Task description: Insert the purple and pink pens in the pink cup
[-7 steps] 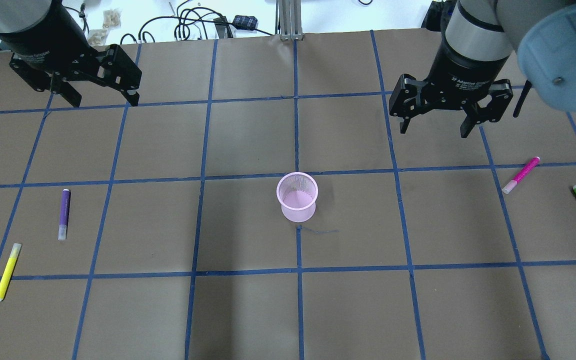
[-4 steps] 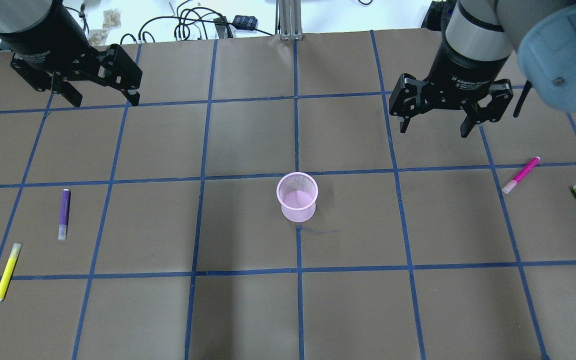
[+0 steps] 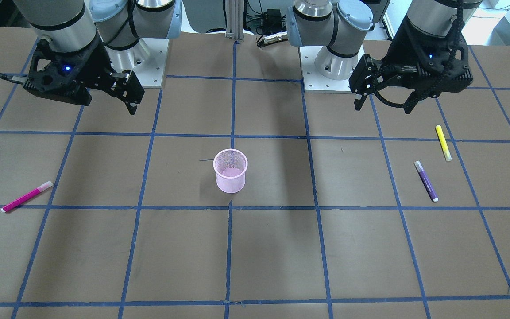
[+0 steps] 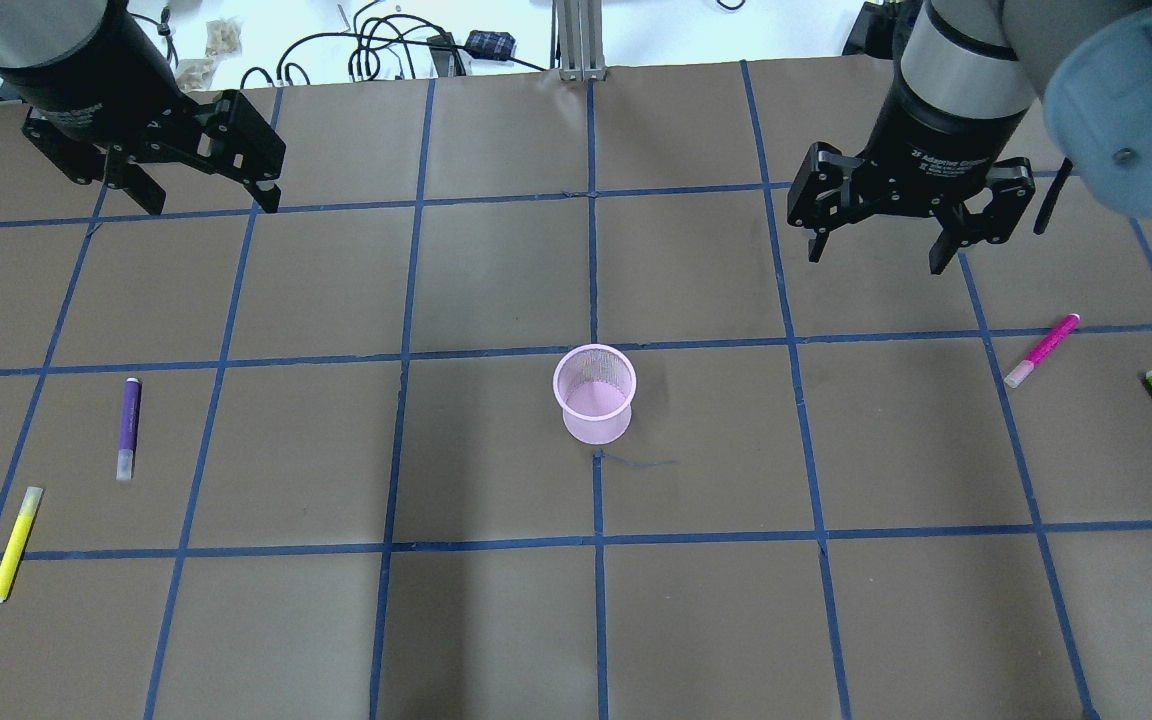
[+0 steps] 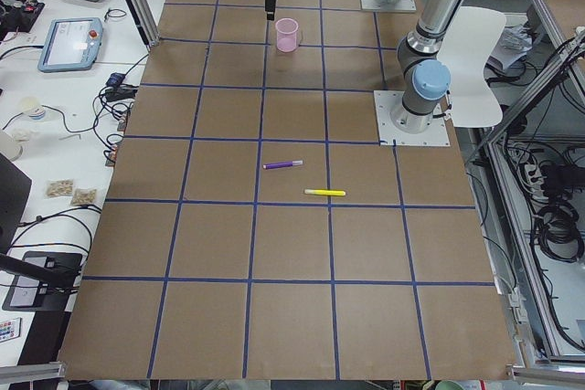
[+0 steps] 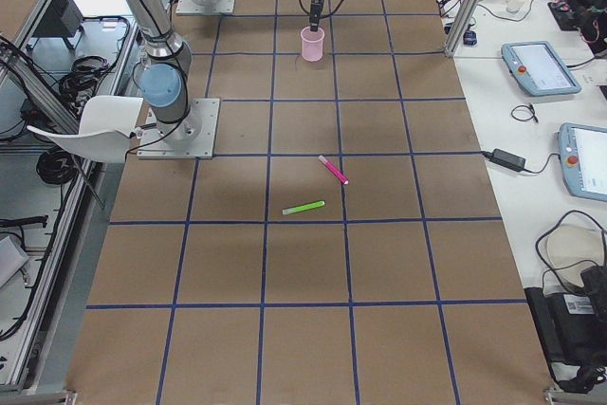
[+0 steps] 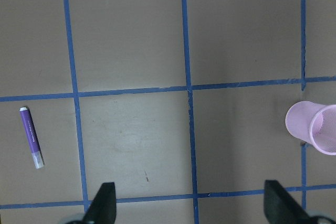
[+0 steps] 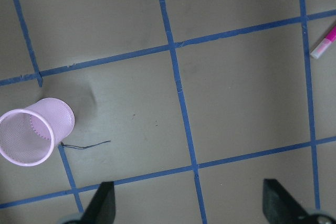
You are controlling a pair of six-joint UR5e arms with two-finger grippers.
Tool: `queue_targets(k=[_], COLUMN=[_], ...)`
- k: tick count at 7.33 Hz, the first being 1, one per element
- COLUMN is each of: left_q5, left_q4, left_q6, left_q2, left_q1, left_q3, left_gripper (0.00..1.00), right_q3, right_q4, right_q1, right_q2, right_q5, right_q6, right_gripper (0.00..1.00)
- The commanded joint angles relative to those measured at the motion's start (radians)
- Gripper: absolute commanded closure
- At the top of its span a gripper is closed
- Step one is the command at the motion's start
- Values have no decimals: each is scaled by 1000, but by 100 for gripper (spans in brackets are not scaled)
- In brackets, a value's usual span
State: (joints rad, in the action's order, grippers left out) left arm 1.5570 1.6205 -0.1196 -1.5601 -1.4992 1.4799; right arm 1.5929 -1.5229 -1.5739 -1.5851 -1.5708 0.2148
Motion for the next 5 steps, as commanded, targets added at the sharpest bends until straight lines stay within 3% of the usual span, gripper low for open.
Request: queue_targets(k=[1, 5], left_q5=[0, -1], left_q4=[-1, 5], left_q6=[0, -2], left_q2=[0, 9], left_q1=[1, 4], left_q3=[0, 19], left_gripper=[0, 0], right_q3=[2, 5], right_q4=[-2, -60], right_q1=[113, 319], right_q2=[8, 80], right_q5=[47, 49], right_q6=[-5, -86], right_gripper=[0, 0])
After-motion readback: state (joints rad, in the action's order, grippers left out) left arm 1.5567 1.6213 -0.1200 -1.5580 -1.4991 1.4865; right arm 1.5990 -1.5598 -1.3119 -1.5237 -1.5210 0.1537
